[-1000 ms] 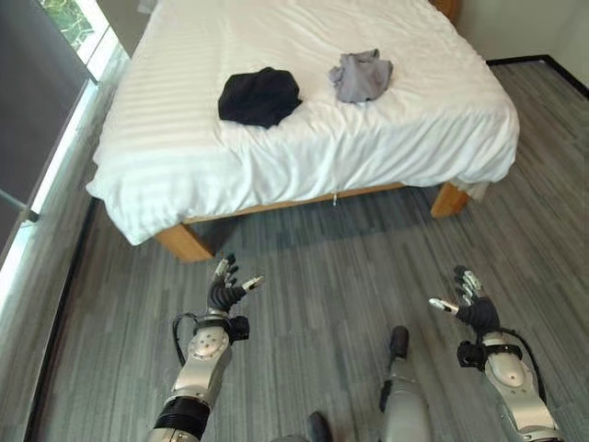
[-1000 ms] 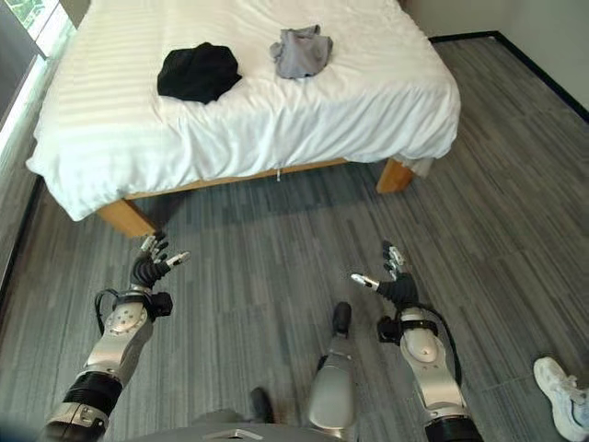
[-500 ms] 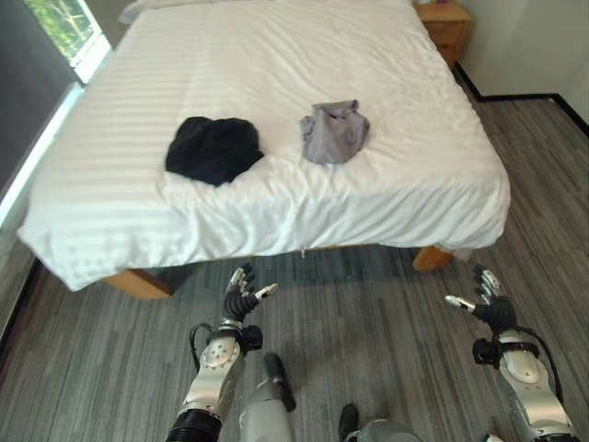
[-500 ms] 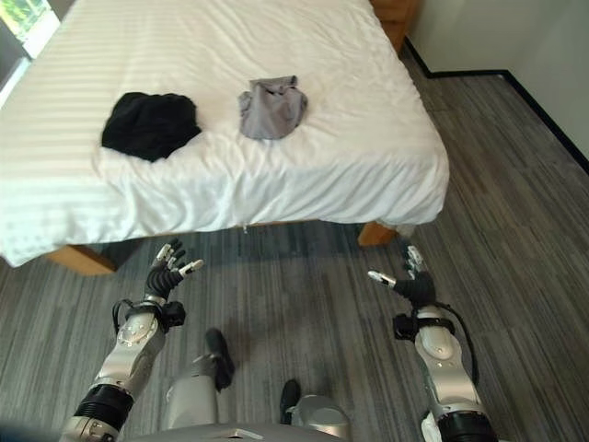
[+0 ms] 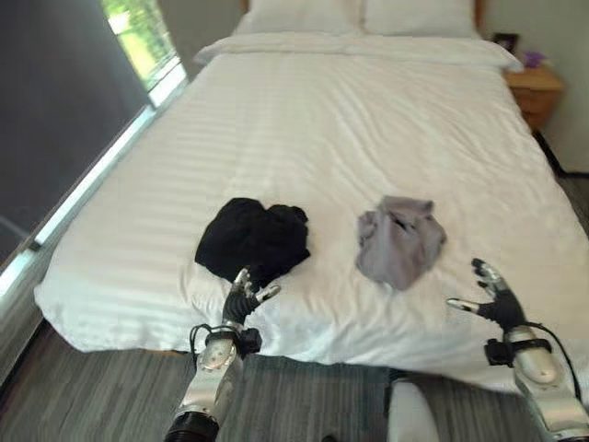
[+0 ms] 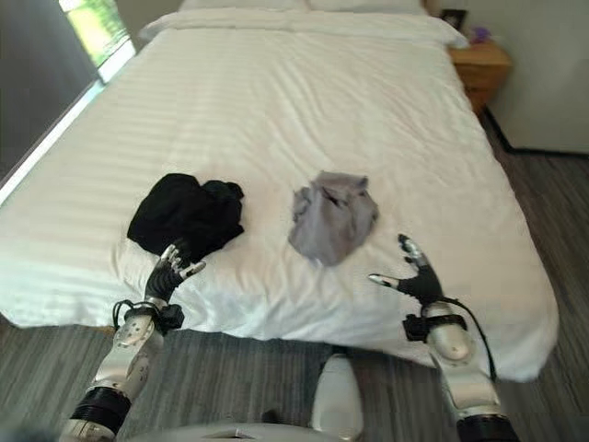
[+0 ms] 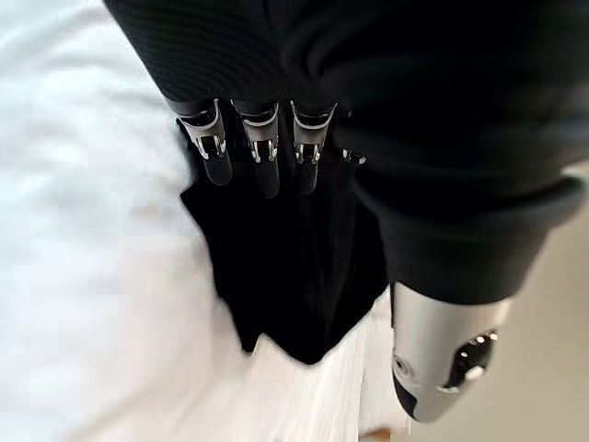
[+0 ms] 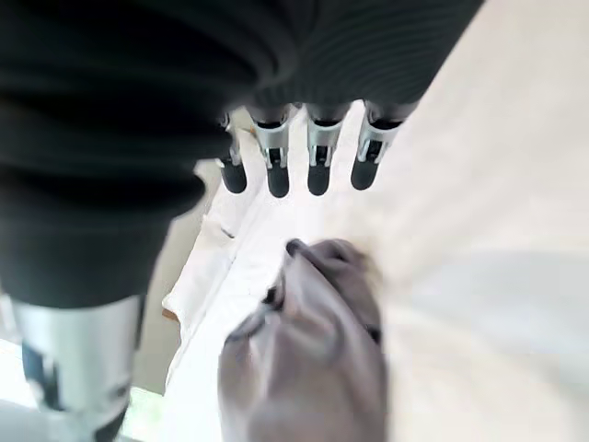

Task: Pick up bed clothes into laundry basket.

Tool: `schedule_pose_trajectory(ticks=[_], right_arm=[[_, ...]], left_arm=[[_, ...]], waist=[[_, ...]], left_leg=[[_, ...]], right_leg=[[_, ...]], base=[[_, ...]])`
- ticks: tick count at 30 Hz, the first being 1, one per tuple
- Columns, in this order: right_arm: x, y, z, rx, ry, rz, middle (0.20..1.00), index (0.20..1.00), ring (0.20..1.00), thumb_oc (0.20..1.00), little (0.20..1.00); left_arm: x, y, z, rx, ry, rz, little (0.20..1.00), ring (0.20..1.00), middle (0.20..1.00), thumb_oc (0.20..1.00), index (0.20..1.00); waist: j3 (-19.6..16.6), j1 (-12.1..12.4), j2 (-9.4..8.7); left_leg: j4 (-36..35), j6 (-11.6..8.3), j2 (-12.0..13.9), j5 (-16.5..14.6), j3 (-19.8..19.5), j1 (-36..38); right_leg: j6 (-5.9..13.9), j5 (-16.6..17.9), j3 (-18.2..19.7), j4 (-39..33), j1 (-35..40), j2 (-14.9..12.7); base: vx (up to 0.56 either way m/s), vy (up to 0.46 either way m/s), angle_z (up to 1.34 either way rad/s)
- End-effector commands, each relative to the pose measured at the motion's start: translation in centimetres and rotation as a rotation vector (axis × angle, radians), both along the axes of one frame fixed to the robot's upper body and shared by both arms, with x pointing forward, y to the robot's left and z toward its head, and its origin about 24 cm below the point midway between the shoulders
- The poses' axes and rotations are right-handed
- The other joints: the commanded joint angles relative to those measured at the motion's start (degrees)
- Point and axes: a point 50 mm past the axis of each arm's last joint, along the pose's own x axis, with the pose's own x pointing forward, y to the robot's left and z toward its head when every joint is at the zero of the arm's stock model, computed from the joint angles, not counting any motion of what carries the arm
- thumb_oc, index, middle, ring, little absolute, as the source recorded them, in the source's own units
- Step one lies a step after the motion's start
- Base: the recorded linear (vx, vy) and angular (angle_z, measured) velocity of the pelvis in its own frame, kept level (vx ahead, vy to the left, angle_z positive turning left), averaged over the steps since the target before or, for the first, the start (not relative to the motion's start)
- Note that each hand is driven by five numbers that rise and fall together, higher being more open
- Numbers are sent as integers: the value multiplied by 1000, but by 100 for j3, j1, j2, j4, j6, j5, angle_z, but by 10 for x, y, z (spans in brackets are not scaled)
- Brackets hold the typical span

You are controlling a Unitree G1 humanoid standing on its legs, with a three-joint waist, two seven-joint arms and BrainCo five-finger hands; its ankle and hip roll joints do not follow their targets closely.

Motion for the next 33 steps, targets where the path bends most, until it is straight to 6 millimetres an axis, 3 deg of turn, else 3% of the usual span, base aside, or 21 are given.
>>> schedule_pose_trajectory(ticks=[1, 4, 5, 6, 10, 19, 22, 26, 28, 30, 33], right_arm=[[19, -7, 62, -198, -234, 30, 1000, 1000, 1000, 1000, 1000], [24, -22, 87, -338, -268, 5, 1000, 1000, 1000, 1000, 1000], [24, -22, 87, -340, -267, 5, 1000, 1000, 1000, 1000, 1000], [30, -30, 100, -506, -238, 2, 1000, 1000, 1000, 1000, 1000], [37, -27, 115, -637, -231, 36, 1000, 1000, 1000, 1000, 1000], [47, -16, 115, -834, -82, 214, 1000, 1000, 1000, 1000, 1000], [51, -1, 107, -894, -51, 299, 1000, 1000, 1000, 1000, 1000], [61, 15, 78, -835, 18, 377, 1000, 1000, 1000, 1000, 1000], [67, 17, 52, -822, 111, 390, 1000, 1000, 1000, 1000, 1000], [72, 21, 42, -832, 138, 397, 1000, 1000, 1000, 1000, 1000], [87, 36, 8, -895, 218, 414, 1000, 1000, 1000, 1000, 1000]], left_arm=[[4, -1, 16, 0, -107, -25, 1000, 1000, 1000, 1000, 1000], [-7, 1, 9, -34, -80, -24, 1000, 1000, 1000, 1000, 1000], [-7, 0, 9, -36, -80, -24, 1000, 1000, 1000, 1000, 1000], [-13, 1, 4, -28, -53, -45, 1000, 1000, 1000, 1000, 1000], [-18, 4, 3, -29, -46, -44, 1000, 1000, 1000, 1000, 1000], [-27, 5, -3, -43, -12, -48, 1000, 1000, 1000, 1000, 1000], [-28, 4, -4, -45, -7, -54, 1000, 1000, 1000, 1000, 1000], [-26, 0, -4, -51, -11, -59, 1000, 1000, 1000, 1000, 1000], [-27, -3, -5, -62, -10, -64, 1000, 1000, 1000, 1000, 1000], [-27, -4, -6, -65, -5, -66, 1000, 1000, 1000, 1000, 1000], [-24, -3, -4, -56, -14, -64, 1000, 1000, 1000, 1000, 1000]], waist=[[-87, 103, -82], [-220, 203, -34], [-221, 193, -24], [-318, 276, 0], [-356, 346, 6], [-315, 423, -21], [-285, 439, 0], [-249, 520, 9], [-224, 573, 28], [-212, 599, 34], [-79, 739, 107]], left_leg=[[-78, -310, 467, 963, 497, -1010], [-86, -349, 509, 979, 376, -1056], [-84, -352, 513, 975, 367, -1055], [-107, -403, 567, 986, 309, -1064], [-203, -452, 624, 1041, 294, -1006], [-339, -538, 707, 1135, 270, -951], [-416, -561, 730, 1191, 250, -948], [-441, -585, 752, 1236, 178, -993], [-445, -598, 758, 1252, 143, -1008], [-449, -605, 761, 1259, 126, -1013], [-441, -649, 779, 1315, 19, -1122]], right_leg=[[591, 298, -468, -153, 1387, -319], [534, 142, -656, -497, 1590, -246], [532, 146, -668, -511, 1604, -243], [497, 55, -770, -732, 1780, -169], [466, 35, -814, -851, 1886, -101], [410, 14, -827, -958, 1955, 15], [397, 18, -820, -959, 1930, 48], [370, 14, -854, -988, 1920, 79], [355, 17, -892, -1023, 1948, 87], [349, 19, -905, -1038, 1958, 91], [334, 39, -974, -1057, 1913, 98]], base=[[123, -134, 13], [91, -93, 5], [118, -90, 57], [81, -69, 27], [66, -61, -6], [10, -38, -3], [-9, -25, 5], [-3, -39, 3], [2, -16, -1], [0, 0, 0], [-58, -34, 6]])
